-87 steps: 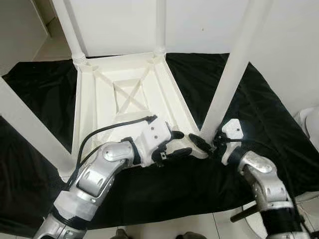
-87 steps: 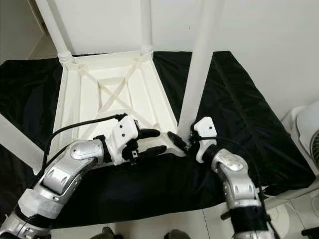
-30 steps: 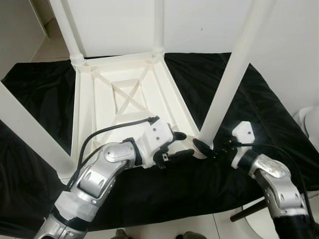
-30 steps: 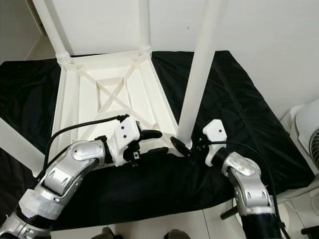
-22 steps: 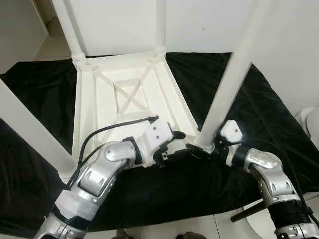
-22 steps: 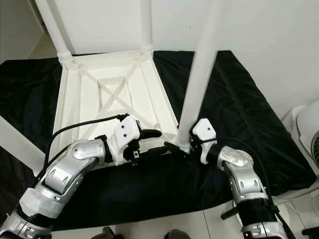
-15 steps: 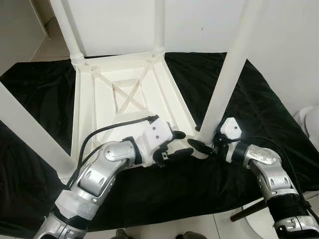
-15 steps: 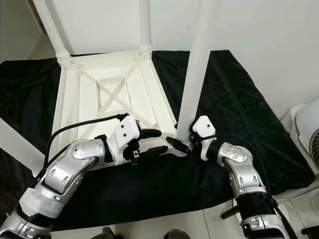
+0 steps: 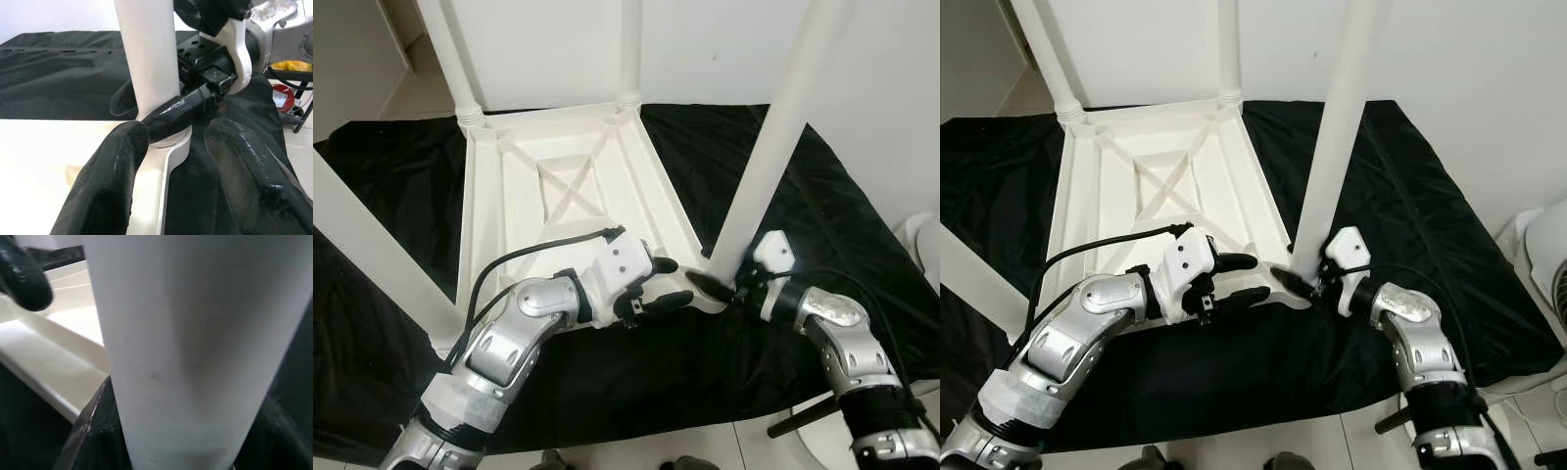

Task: Building children table

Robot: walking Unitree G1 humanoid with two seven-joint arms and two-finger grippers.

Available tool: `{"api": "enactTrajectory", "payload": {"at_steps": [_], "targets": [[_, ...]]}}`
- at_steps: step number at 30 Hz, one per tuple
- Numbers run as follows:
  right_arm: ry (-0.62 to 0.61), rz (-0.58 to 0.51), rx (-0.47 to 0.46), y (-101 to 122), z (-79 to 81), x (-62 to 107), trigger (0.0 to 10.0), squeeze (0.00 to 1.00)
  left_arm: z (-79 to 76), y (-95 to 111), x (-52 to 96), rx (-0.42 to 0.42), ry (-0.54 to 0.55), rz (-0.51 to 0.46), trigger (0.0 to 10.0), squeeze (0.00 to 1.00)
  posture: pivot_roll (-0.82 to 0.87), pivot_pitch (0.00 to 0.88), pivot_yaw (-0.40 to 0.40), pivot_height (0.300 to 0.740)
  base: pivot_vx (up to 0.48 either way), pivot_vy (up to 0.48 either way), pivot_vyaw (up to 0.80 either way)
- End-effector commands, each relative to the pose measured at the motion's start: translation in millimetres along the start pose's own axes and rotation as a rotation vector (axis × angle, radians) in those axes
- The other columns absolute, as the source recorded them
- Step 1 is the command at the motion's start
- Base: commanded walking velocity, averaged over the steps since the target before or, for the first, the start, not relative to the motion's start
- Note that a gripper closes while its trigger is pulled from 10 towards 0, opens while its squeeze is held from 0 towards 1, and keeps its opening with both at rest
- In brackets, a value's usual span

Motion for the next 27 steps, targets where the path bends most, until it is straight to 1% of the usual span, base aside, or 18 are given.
{"api": "enactTrajectory", "payload": {"at_steps": [1, 2, 4, 5, 6, 7, 8, 9, 11, 12, 13, 14, 16, 17, 19, 21, 23, 27], "targets": [[-0.069, 0.023, -0.044, -4, 0.9, 1.0, 10.0, 0.0, 1.7, 1, -0.2, -0.003, -0.006, -0.002, 10.0, 0.0, -0.15, 0.05, 0.047, 0.74, 0.0, 0.0, 0.0], [-0.118, 0.035, -0.044, -4, 0.4, 0.4, 10.0, 0.0, 1.7, 1, -0.3, -0.003, -0.006, -0.003, 10.0, 0.0, -0.15, 0.05, 0.047, 0.74, 0.0, 0.0, 0.0], [-0.118, 0.035, -0.044, -4, 0.4, 0.4, 10.0, 0.0, 1.7, 1, -0.3, -0.003, -0.006, -0.003, 10.0, 0.0, -0.15, 0.05, 0.047, 0.74, 0.0, 0.0, 0.0], [-0.163, 0.039, -0.041, -3, 1.7, -0.4, 10.0, 0.0, 1.4, 1, -0.3, -0.003, -0.007, -0.003, 10.0, 0.0, -0.15, 0.053, 0.046, 0.74, 0.0, 0.0, 0.0], [-0.239, 0.047, -0.053, -1, 4.6, -2.4, 10.0, 0.0, 1.0, 1, -0.4, -0.001, -0.008, -0.003, 10.0, 0.0, -0.15, 0.054, 0.045, 0.74, 0.0, 0.0, 0.0], [-0.239, 0.047, -0.053, -1, 4.6, -2.4, 10.0, 0.0, 1.0, 1, -0.4, -0.001, -0.008, -0.003, 10.0, 0.0, -0.15, 0.054, 0.045, 0.74, 0.0, 0.0, 0.0], [-0.346, 0.071, -0.091, -2, 8.3, -4.7, 10.0, 0.0, 0.4, 1, -0.6, 0.0, -0.01, -0.004, 10.0, 0.0, -0.15, 0.055, 0.042, 0.74, 0.0, 0.0, 0.0], [-0.346, 0.071, -0.091, -2, 8.3, -4.7, 10.0, 0.0, 0.4, 1, -0.6, 0.0, -0.01, -0.004, 10.0, 0.0, -0.15, 0.055, 0.042, 0.74, 0.0, 0.0, 0.0], [-0.51, 0.121, -0.156, -4, 12.4, -5.4, 10.0, 0.0, -0.1, 0, -0.7, 0.003, -0.01, -0.003, 10.0, 0.0, -0.15, 0.055, 0.042, 0.74, 0.0, 0.0, 0.0], [-0.51, 0.121, -0.156, -4, 12.4, -5.4, 10.0, 0.0, -0.1, 0, -0.7, 0.003, -0.01, -0.003, 10.0, 0.0, -0.15, 0.055, 0.042, 0.74, 0.0, 0.0, 0.0], [-0.594, 0.143, -0.178, -5, 15.3, -5.2, 10.0, 0.0, -0.4, 0, -0.4, 0.003, -0.009, -0.002, 10.0, 0.0, -0.15, 0.056, 0.035, 0.74, 0.0, 0.0, 0.0], [-0.594, 0.143, -0.178, -5, 15.3, -5.2, 10.0, 0.0, -0.4, 0, -0.4, 0.003, -0.009, -0.002, 10.0, 0.0, -0.15, 0.056, 0.035, 0.74, 0.0, 0.0, 0.0], [-0.71, 0.177, -0.213, -5, 27.2, -9.5, 10.0, 0.0, -1.3, -1, 0.2, 0.005, -0.009, -0.002, 10.0, 0.0, -0.14, 0.053, 0.032, 0.74, 0.0, 0.0, 0.0], [-0.722, 0.176, -0.225, -3, 34.8, -14.6, 10.0, 0.0, -1.8, -1, 0.4, 0.005, -0.008, -0.001, 10.0, 0.0, -0.14, 0.052, 0.03, 0.74, 0.0, 0.0, 0.0], [-0.722, 0.176, -0.225, -3, 34.8, -14.6, 10.0, 0.0, -1.8, -1, 0.4, 0.005, -0.008, -0.001, 10.0, 0.0, -0.14, 0.052, 0.03, 0.74, 0.0, 0.0, 0.0], [-0.712, 0.17, -0.227, 2, 43.1, -20.8, 10.0, 0.0, -2.2, -1, 0.6, 0.005, -0.008, 0.0, 10.0, 0.0, -0.14, 0.05, 0.03, 0.74, 0.0, 0.0, 0.0], [-0.681, 0.149, -0.217, 5, 44.5, -23.4, 10.0, 0.0, -2.2, -1, 0.9, 0.006, -0.008, 0.0, 10.0, 0.0, -0.14, 0.05, 0.03, 0.74, 0.0, 0.0, 0.0], [-0.65, 0.13, -0.226, 7, 45.9, -23.6, 10.0, 0.0, -2.9, -2, 1.0, 0.005, -0.012, 0.002, 10.0, 0.0, -0.14, 0.044, 0.031, 0.74, 0.0, 0.0, 0.0]]}}
Point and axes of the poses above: a point about 5 cm out from each wrist's last joint towards the gripper, its own x axis pointing back from the gripper into the wrist, its own y axis along the axis of the wrist's last joint, z = x × y, the point moved 2 cm from there along -x, pointing out of the wrist towards the gripper, and after that the axes turned 11 degrees about x, right-handed, at the moved point
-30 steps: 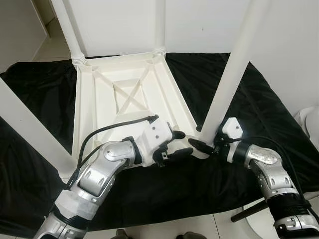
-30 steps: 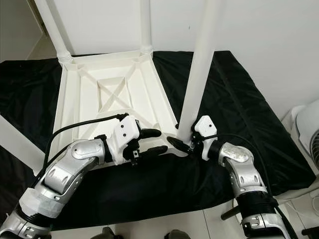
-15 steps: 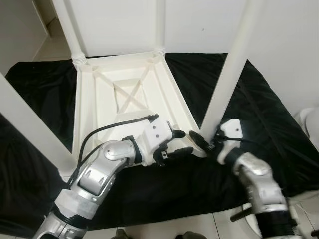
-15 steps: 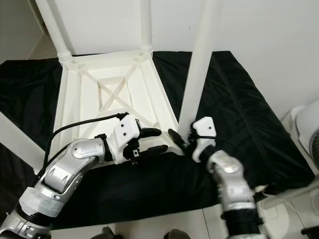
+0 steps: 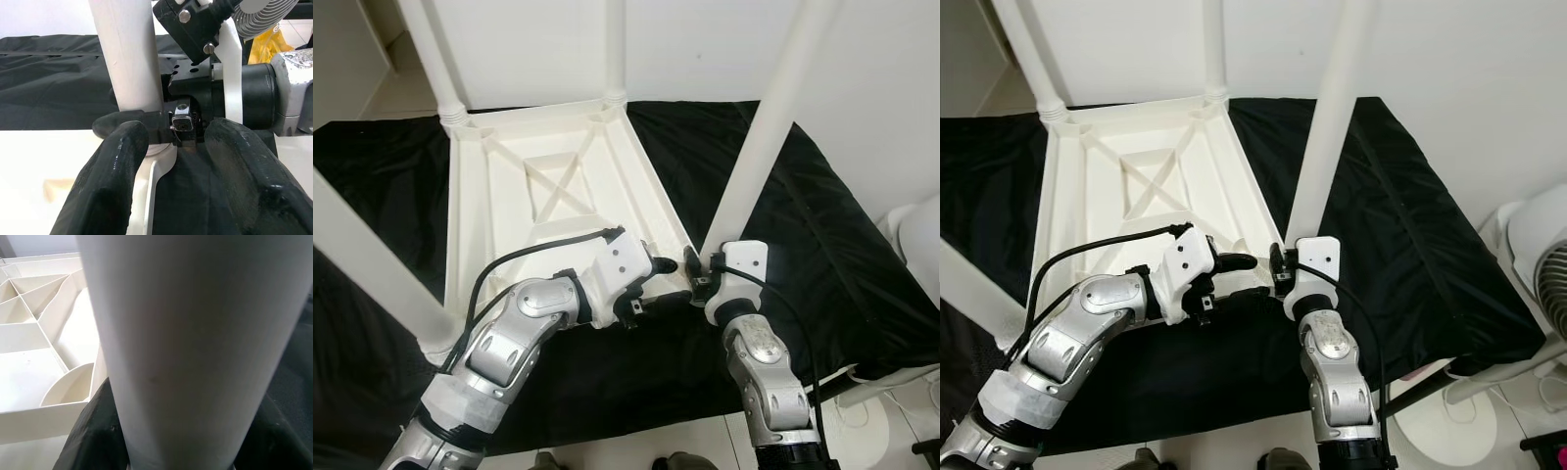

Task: Building children table

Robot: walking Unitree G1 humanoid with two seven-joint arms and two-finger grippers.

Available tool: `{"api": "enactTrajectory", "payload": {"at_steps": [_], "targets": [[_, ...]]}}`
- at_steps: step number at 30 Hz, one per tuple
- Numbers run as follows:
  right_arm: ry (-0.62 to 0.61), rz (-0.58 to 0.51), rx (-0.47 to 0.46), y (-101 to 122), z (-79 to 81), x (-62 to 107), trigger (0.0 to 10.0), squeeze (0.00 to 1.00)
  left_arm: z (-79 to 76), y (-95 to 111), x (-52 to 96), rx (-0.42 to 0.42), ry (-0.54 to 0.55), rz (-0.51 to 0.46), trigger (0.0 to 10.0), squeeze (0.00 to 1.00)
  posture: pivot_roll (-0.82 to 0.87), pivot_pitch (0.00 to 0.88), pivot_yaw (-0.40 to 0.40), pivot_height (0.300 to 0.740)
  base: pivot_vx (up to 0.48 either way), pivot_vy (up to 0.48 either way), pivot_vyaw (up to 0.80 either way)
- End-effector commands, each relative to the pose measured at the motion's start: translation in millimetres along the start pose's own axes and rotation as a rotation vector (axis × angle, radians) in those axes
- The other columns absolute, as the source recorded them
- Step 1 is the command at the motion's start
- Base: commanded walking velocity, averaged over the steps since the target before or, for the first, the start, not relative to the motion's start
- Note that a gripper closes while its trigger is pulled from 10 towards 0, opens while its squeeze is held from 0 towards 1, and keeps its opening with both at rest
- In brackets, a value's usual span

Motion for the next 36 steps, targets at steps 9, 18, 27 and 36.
{"api": "enactTrajectory", "payload": {"at_steps": [9, 18, 27, 36], "targets": [[0.113, 0.009, -0.054, -5, 5.8, 10.6, 10.0, 1.0, -3.7, -1, 0.4, 0.001, -0.017, 0.0, 10.0, 0.0, -0.14, 0.044, 0.028, 0.74, 0.0, 0.0, 0.0], [0.188, -0.03, 0.006, -6, -10.8, 20.2, 10.0, 0.0, -4.2, -1, 0.6, 0.001, -0.017, 0.001, 10.0, 0.0, -0.14, 0.035, 0.027, 0.74, 0.0, 0.0, 0.0], [0.191, -0.111, 0.018, -7, -16.1, 57.8, 10.0, 0.0, -2.6, -1, 4.3, 0.0, -0.009, 0.0, 10.0, 0.0, -0.15, 0.053, 0.034, 0.74, 0.0, 0.0, 0.0], [0.274, -0.114, 0.009, -8, -7.4, 84.1, 10.0, 0.0, 11.0, 5, 6.0, 0.009, 0.044, -0.028, 10.0, 0.0, -0.17, 0.07, 0.07, 0.74, 0.0, 0.0, 0.0]]}}
Point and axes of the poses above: a point about 5 cm out from each wrist's last joint towards the gripper, its own x axis pointing back from the gripper into the wrist, its own y axis along the axis of the wrist's last joint, z = x × y, the point moved 2 cm from there along -x, pointing out of the wrist towards the gripper, and after that the axes turned 11 degrees about x, right-handed, at the moved point
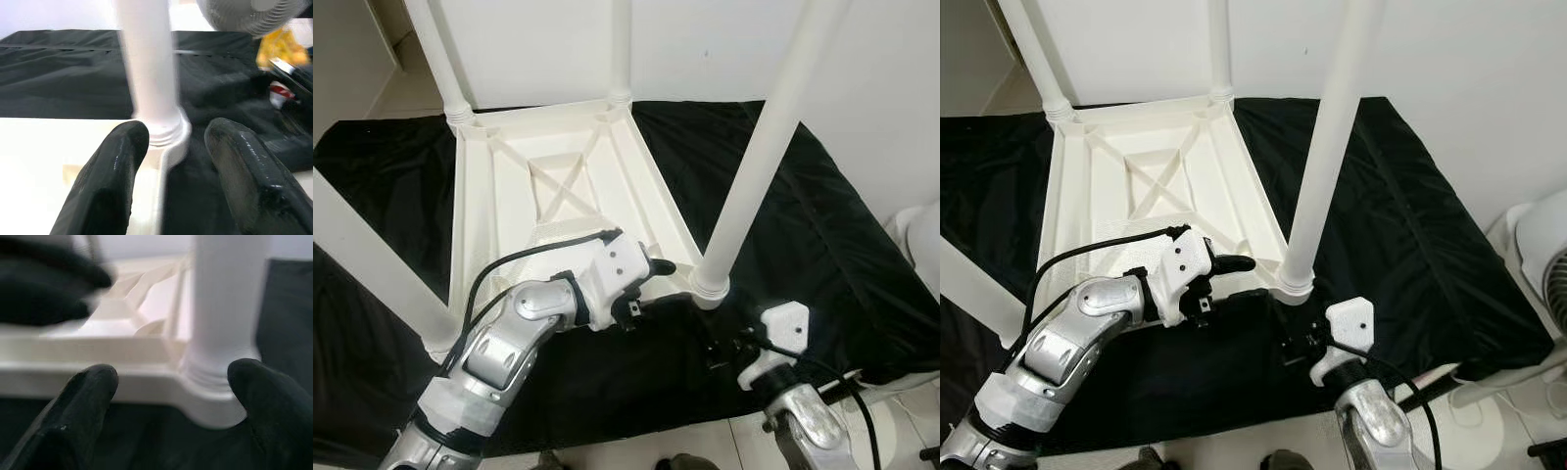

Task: Building children table

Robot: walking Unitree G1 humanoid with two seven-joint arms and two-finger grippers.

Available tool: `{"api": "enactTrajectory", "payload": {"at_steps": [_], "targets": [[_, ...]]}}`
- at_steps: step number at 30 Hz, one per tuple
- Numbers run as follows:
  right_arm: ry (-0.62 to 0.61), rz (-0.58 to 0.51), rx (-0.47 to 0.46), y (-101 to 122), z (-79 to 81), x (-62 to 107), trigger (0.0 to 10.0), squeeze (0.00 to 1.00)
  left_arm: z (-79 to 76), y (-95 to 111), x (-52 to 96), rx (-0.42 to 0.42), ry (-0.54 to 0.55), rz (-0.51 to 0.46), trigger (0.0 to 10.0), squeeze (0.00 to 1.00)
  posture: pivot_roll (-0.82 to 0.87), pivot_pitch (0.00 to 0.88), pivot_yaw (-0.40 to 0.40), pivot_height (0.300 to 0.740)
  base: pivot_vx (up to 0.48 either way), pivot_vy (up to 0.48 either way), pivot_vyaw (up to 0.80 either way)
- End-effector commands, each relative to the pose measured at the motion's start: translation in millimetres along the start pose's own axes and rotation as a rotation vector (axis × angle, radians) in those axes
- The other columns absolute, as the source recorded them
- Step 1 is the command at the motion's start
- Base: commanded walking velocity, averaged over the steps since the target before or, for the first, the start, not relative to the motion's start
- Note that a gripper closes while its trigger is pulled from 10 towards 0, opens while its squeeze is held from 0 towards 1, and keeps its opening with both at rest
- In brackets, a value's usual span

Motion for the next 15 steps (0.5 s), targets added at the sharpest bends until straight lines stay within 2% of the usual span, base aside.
{"api": "enactTrajectory", "payload": {"at_steps": [1, 3, 4, 5, 6, 9, 15], "targets": [[0.032, -0.016, -0.009, 2, 1.5, 2.0, 4.0, 0.0, 14.7, 7, 3.2, -0.007, 0.062, -0.032, 10.0, 0.0, -0.17, 0.071, 0.075, 0.74, 0.0, 0.0, 0.0], [0.032, -0.016, -0.009, 2, 1.5, 2.0, 4.0, 0.0, 14.7, 7, 3.2, -0.007, 0.062, -0.032, 10.0, 0.0, -0.17, 0.071, 0.075, 0.74, 0.0, 0.0, 0.0], [0.049, -0.023, -0.01, 3, 1.6, 1.8, 0.0, 0.0, 24.4, 10, 4.9, -0.018, 0.109, -0.046, 10.0, 0.0, -0.17, 0.072, 0.077, 0.74, 0.0, 0.0, 0.0], [0.059, -0.033, -0.011, 4, 1.9, 0.4, 0.0, 0.0, 32.8, 14, 6.8, -0.027, 0.153, -0.06, 10.0, 0.0, -0.17, 0.072, 0.077, 0.74, 0.0, 0.0, 0.0], [0.059, -0.033, -0.011, 4, 1.9, 0.4, 0.0, 0.0, 32.8, 14, 6.8, -0.027, 0.153, -0.06, 10.0, 0.0, -0.17, 0.072, 0.077, 0.74, 0.0, 0.0, 0.0], [0.103, -0.053, -0.023, 6, 8.5, -3.5, 0.0, 0.0, 45.5, 19, 10.6, -0.042, 0.231, -0.076, 10.0, 0.0, -0.16, 0.071, 0.074, 0.74, 0.0, 0.0, 0.0], [0.144, -0.068, -0.035, 8, 12.5, -9.8, 0.0, 0.0, 51.5, 13, 13.5, -0.069, 0.285, -0.032, 10.0, 0.0, -0.15, 0.069, 0.073, 0.74, 0.0, 0.0, 0.0]]}}
Point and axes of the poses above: a point about 5 cm out from each wrist's last joint towards the gripper, its own x axis pointing back from the gripper into the wrist, its own y axis along the axis of the wrist's last joint, z = x × y, the point moved 2 cm from there along -x, pointing out of the wrist towards the gripper, and after that the axes turned 11 degrees about x, right-handed, at the moved point
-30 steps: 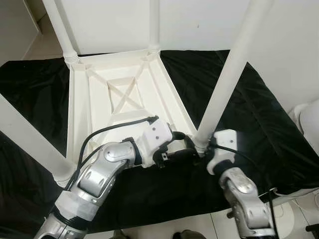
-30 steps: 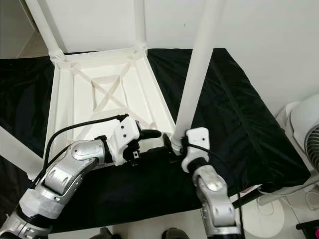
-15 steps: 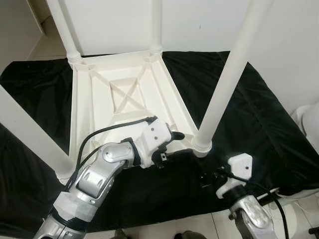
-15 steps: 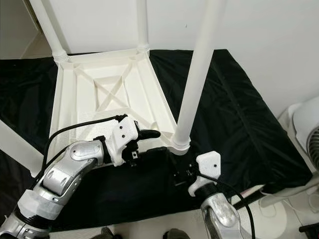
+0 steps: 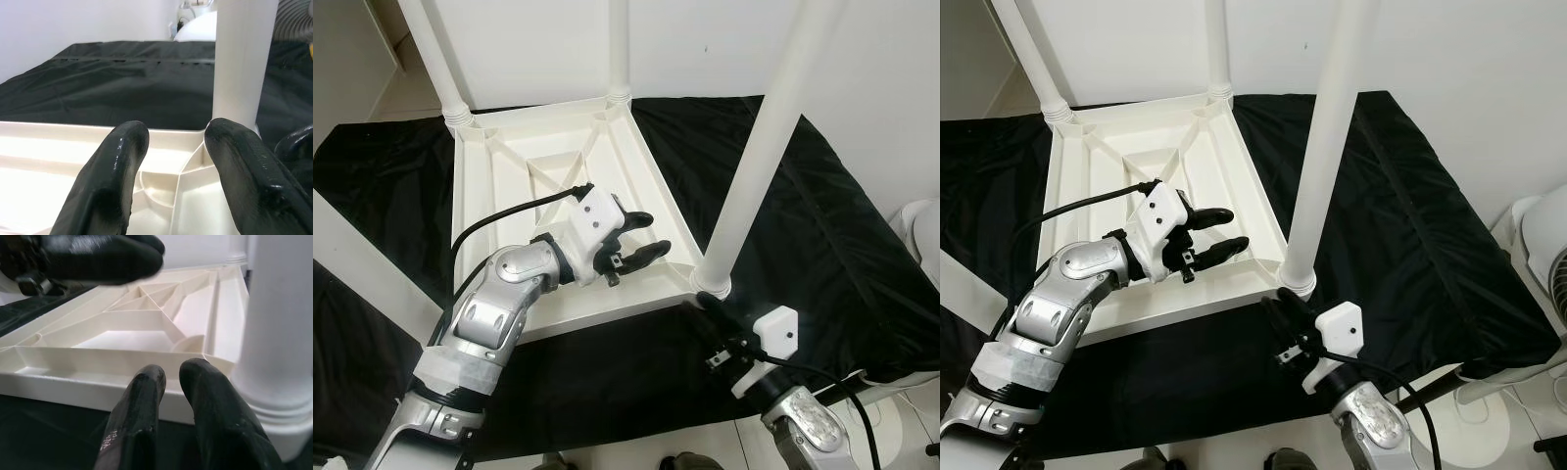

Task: Building children table

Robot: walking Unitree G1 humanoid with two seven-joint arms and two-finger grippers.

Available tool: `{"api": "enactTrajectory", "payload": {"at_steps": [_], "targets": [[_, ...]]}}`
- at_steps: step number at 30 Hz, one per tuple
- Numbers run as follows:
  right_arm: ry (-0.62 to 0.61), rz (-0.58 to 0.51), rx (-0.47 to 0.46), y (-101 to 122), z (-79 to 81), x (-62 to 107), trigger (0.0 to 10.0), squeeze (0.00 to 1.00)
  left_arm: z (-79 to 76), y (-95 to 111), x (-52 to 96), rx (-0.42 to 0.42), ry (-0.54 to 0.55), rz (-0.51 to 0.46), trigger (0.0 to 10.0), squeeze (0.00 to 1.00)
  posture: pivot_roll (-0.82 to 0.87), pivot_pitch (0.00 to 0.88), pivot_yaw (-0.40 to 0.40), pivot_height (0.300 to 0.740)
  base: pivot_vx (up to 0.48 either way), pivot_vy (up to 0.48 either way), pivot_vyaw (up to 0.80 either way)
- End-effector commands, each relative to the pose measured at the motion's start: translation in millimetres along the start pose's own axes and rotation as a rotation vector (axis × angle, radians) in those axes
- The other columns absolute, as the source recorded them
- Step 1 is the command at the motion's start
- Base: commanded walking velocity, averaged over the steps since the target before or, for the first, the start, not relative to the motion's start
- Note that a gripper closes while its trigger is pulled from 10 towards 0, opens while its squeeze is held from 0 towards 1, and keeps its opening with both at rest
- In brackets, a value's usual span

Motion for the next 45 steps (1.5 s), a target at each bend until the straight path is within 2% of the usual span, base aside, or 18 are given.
{"api": "enactTrajectory", "payload": {"at_steps": [1, 3, 7, 8, 9, 16, 18, 27, 30, 33, 35, 37, 39, 40, 41, 45], "targets": [[0.01, 0.001, -0.014, -1, -0.2, -2.2, 10.0, 0.0, 15.2, -11, 2.9, -0.002, 0.182, 0.04, 10.0, 0.0, -0.14, 0.068, 0.071, 0.74, 0.0, 0.0, 0.0], [0.004, -0.014, -0.014, 1, -3.7, -7.0, 10.0, 0.0, 18.9, -21, 4.8, -0.015, 0.203, 0.099, 10.0, 0.0, -0.14, 0.068, 0.071, 0.74, 0.0, 0.0, 0.0], [-0.021, -0.022, -0.01, 2, -8.7, -10.5, 10.0, 0.0, 19.2, -27, 5.6, -0.027, 0.21, 0.133, 10.0, 0.0, -0.14, 0.068, 0.071, 0.74, 0.0, 0.0, 0.0], [-0.044, -0.029, -0.009, 3, -13.9, -13.2, 10.0, 0.0, 18.5, -32, 6.0, -0.025, 0.206, 0.159, 10.0, 0.0, -0.14, 0.068, 0.066, 0.74, 0.0, 0.0, 0.0], [-0.099, -0.03, 0.003, 3, -25.6, -15.4, 10.0, 0.0, 14.6, -40, 8.2, -0.02, 0.186, 0.195, 10.0, 0.0, -0.14, 0.07, 0.065, 0.74, 0.0, 0.0, 0.0], [-0.151, -0.019, 0.014, 0, -36.6, -13.1, 10.0, 0.0, 8.5, -45, 12.7, -0.011, 0.143, 0.212, 10.0, 0.0, -0.14, 0.072, 0.062, 0.74, 0.0, 0.0, 0.0], [-0.15, -0.013, 0.018, -1, -39.1, -11.9, 10.0, 0.0, -2.3, -43, 17.1, 0.018, 0.075, 0.185, 10.0, 0.0, -0.14, 0.077, 0.059, 0.74, 0.0, 0.0, 0.0], [-0.04, -0.013, 0.01, -2, -23.0, -18.9, 10.0, 0.0, -27.9, -46, 31.0, 0.081, -0.043, 0.167, 10.0, 0.0, -0.12, 0.086, 0.051, 0.74, 0.0, 0.0, 0.0], [0.012, -0.011, 0.008, -4, -14.4, -22.3, 10.0, 0.0, -39.3, -49, 44.2, 0.13, -0.075, 0.156, 10.0, 0.0, -0.11, 0.091, 0.045, 0.74, 0.0, 0.0, 0.0], [0.018, -0.013, 0.008, -4, -13.1, -23.0, 10.0, 0.0, -41.0, -49, 47.3, 0.143, -0.073, 0.152, 10.0, 0.0, -0.11, 0.092, 0.045, 0.74, 0.0, 0.0, 0.0], [0.022, -0.011, 0.006, -6, -11.9, -24.5, 10.0, 0.0, -43.9, -45, 57.0, 0.174, -0.064, 0.128, 10.0, 0.0, -0.09, 0.096, 0.036, 0.74, 0.0, 0.0, 0.0], [0.022, -0.011, 0.006, -6, -11.9, -24.5, 10.0, 0.0, -43.9, -45, 57.0, 0.174, -0.064, 0.128, 10.0, 0.0, -0.09, 0.096, 0.036, 0.74, 0.0, 0.0, 0.0], [0.031, -0.009, 0.003, -8, -11.0, -27.8, 10.0, 0.0, -48.7, -37, 73.8, 0.2, -0.062, 0.101, 10.0, 0.0, -0.07, 0.099, 0.027, 0.74, 0.0, 0.0, 0.0], [0.031, -0.009, 0.003, -8, -11.0, -27.8, 10.0, 0.0, -48.7, -37, 73.8, 0.2, -0.062, 0.101, 10.0, 0.0, -0.07, 0.099, 0.027, 0.74, 0.0, 0.0, 0.0], [0.038, -0.01, 0.003, -10, -10.5, -30.2, 10.0, 0.0, -51.2, -35, 81.9, 0.205, -0.061, 0.103, 10.0, 0.0, -0.06, 0.1, 0.025, 0.74, 0.0, 0.0, 0.0], [0.051, -0.01, 0.003, -12, -10.2, -35.3, 10.0, 0.0, -55.7, -31, 93.4, 0.216, -0.037, 0.08, 10.0, 0.0, -0.03, 0.1, 0.011, 0.74, 0.0, 0.0, 0.0]]}}
Point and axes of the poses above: a point about 5 cm out from each wrist's last joint towards the gripper, its own x axis pointing back from the gripper into the wrist, its own y axis along the axis of the wrist's last joint, z = x × y, the point moved 2 cm from there along -x, pointing out of the wrist towards the gripper, and after that the axes turned 11 degrees about x, right-handed, at the moved point
